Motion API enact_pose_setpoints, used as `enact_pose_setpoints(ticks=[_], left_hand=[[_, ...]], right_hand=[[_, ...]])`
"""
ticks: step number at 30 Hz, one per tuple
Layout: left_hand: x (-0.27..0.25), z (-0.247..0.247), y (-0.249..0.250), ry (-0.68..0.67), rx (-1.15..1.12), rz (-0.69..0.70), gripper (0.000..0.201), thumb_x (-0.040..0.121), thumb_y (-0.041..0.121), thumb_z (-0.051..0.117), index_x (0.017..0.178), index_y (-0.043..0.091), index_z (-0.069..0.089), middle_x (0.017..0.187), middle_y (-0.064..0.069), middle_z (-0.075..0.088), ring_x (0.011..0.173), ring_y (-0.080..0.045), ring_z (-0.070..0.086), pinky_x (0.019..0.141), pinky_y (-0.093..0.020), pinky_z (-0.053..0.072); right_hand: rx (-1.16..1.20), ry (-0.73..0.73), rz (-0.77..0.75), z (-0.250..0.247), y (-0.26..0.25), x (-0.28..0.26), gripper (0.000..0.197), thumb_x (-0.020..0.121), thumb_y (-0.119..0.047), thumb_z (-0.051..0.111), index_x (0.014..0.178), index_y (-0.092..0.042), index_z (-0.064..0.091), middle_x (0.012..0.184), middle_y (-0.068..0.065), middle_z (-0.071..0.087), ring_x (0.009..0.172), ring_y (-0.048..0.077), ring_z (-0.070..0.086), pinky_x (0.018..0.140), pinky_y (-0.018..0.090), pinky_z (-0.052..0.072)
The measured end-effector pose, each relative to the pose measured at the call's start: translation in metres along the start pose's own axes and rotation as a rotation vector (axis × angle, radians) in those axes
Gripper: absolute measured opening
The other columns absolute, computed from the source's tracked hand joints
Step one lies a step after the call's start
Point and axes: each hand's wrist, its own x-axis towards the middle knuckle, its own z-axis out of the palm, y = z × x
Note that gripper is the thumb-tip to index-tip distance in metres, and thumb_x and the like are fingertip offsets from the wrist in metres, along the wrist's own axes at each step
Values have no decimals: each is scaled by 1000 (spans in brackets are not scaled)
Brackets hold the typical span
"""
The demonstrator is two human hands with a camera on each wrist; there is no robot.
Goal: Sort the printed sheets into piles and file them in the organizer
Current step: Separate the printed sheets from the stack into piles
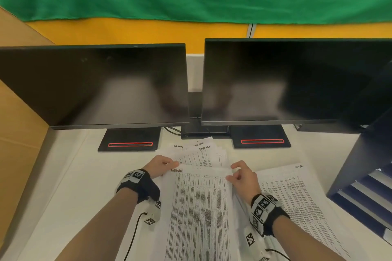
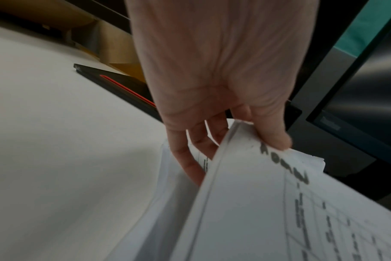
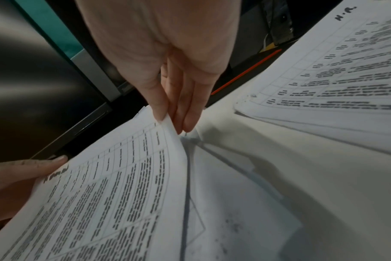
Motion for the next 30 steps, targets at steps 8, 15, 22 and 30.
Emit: enact_pose_setpoints(ticks=[8,15,22,30], left_hand=[[-2,8,-10,124,-307,-74,32,95,36,48,71,17,57,79,-6,64,79,-23,62,74,-34,49],[-4,9,-9,185,-370,-106,32,94,37,49,70,18,58,78,-6,64,82,-26,62,73,-32,45],[-4,18,-2,137,-97,53,15,91,25,58,88,12,66,98,-5,62,91,-19,58,87,-35,48],[13,24,11,343,354,12,38,93,16,49,130,21,44,132,-4,38,97,-22,59,87,-29,48]], right_hand=[[119,-108,196,6,11,-4,22,77,-15,75,92,-15,59,85,6,65,78,21,65,68,32,56],[88,-141,106,7,13,-7,17,80,-3,68,90,-14,59,81,4,59,77,16,57,70,22,48],[264,-156,217,11,5,6,35,82,-4,66,113,-15,53,102,10,66,92,21,65,79,31,54],[55,-161,47,13,-1,14,17,87,-9,60,103,-13,66,98,3,69,90,17,63,80,26,51]])
